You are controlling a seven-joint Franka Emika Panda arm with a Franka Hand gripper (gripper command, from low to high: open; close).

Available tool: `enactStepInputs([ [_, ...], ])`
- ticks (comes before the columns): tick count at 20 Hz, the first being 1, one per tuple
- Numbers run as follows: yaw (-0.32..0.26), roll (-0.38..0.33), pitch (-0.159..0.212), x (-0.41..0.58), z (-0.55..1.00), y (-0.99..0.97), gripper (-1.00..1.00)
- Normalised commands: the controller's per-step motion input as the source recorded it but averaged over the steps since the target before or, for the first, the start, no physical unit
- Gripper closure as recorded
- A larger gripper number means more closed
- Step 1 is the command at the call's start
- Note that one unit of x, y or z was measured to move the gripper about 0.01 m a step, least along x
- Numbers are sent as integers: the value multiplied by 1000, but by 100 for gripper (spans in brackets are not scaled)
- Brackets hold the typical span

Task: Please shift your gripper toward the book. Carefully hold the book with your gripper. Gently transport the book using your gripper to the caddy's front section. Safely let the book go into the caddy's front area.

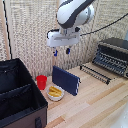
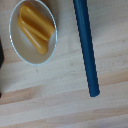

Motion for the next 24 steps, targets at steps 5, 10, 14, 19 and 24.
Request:
enactStepInputs([
  [5,126,-5,0,143,-375,-196,-100],
  [10,130,0,0,120,-355,-256,-100],
  [14,133,0,0,129,-323,-295,-100],
  [19,120,0,2,86,-345,-294,-100],
  [24,20,0,1,1,-377,-209,-100],
])
